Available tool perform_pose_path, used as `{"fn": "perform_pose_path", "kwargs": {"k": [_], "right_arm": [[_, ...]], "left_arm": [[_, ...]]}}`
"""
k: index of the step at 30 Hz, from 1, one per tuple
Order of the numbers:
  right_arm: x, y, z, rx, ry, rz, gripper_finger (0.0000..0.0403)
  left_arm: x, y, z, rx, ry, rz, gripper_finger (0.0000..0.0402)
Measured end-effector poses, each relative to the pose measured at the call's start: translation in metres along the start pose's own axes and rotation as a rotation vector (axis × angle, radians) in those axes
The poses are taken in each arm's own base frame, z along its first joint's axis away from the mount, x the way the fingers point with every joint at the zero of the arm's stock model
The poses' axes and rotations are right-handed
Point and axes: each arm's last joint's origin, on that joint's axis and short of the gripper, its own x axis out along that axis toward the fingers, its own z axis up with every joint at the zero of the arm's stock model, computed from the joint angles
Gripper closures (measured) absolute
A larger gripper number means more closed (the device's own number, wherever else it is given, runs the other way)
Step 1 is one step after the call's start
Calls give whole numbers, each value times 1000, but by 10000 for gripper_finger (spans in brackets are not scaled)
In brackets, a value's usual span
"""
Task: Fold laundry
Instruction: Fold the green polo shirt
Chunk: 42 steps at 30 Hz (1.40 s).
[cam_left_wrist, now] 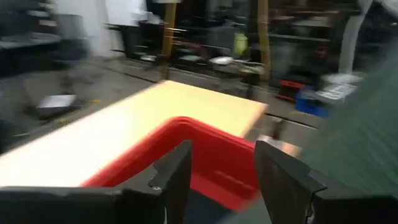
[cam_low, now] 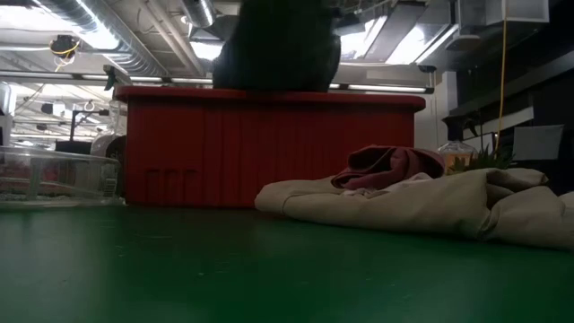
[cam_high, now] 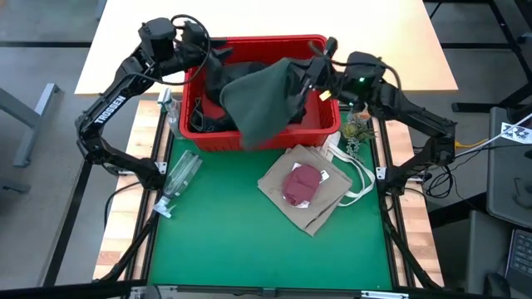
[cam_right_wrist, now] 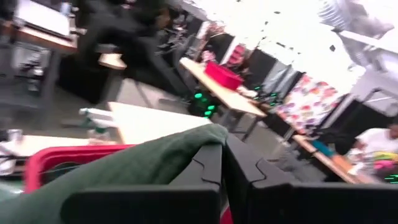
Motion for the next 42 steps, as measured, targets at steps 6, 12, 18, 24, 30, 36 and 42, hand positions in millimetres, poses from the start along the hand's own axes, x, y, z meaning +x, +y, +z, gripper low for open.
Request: {"fn": "perform_pose_path", "kwargs": {"k": [6,12,18,24,30,36,42], "right_arm": [[-5,-9,7,-80,23,-103,400],[-5,-10,6,-157,70,-157,401],[-5,-11,7,-177,66,-159,401],[-9,-14,11,-212,73,-153,401],[-21,-23,24,-157,52,-104,401],[-25,-24,27,-131,26,-48,401],[-25,-23,24,-141,53,-33,401]], "left_arm": [[0,-32,-8,7,84,-285,249],[-3,-70,-28,20,249,-444,254],[1,-109,-52,73,342,-525,255],[2,-127,-65,154,374,-358,255],[3,-126,-62,181,325,-196,255],[6,-127,-52,153,220,-181,255],[6,-127,-50,143,194,-182,255]]}}
